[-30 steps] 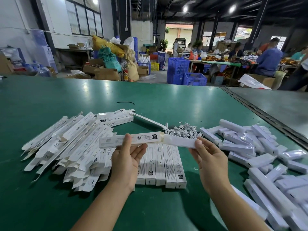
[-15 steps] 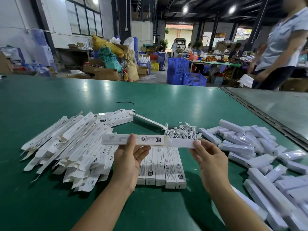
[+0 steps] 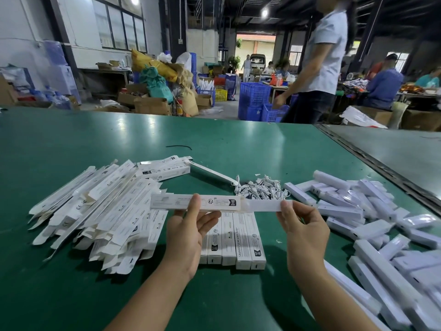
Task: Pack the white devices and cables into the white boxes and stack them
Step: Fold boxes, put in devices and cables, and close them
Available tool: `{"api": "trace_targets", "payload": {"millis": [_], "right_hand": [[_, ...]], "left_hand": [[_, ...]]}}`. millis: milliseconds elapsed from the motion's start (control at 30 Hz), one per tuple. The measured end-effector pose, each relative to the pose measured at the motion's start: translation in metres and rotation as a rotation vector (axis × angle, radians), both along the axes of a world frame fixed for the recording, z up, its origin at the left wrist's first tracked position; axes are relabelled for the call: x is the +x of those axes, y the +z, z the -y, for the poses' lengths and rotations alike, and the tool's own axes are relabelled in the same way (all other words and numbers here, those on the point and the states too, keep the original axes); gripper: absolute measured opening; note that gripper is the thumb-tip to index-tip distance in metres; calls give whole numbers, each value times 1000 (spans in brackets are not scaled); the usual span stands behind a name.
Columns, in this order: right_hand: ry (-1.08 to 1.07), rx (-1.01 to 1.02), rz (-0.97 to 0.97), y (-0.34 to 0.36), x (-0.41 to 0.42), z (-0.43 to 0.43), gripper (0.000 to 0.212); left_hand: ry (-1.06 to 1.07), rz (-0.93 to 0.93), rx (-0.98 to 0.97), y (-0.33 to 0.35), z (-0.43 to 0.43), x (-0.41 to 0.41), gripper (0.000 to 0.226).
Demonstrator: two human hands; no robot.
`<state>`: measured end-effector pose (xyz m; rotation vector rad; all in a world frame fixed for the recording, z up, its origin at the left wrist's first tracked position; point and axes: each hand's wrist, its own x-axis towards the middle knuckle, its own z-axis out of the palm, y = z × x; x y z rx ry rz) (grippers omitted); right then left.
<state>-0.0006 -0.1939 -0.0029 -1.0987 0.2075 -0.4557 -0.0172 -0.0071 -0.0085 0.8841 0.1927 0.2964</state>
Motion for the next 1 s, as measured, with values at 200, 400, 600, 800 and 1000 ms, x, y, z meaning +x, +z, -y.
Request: {"api": "trace_targets", "payload": {"millis": [200, 400, 600, 800, 1000], "right_hand": [[53, 43, -16, -2, 2, 0, 20], [-34, -78, -23, -8, 4, 0, 17], [21, 57, -58, -7, 3, -2, 17], [99, 9, -67, -6, -2, -9, 13], [182, -171, -34, -2, -13, -16, 7]], "left_hand": [[16, 8, -9, 3, -2, 0, 33], [15, 13, 11, 3, 1, -3, 25], [-2, 32, 42, 5, 4, -6, 32], [-42, 62, 178, 2, 15, -10, 22], [5, 17, 167, 3, 13, -7, 21]]}}
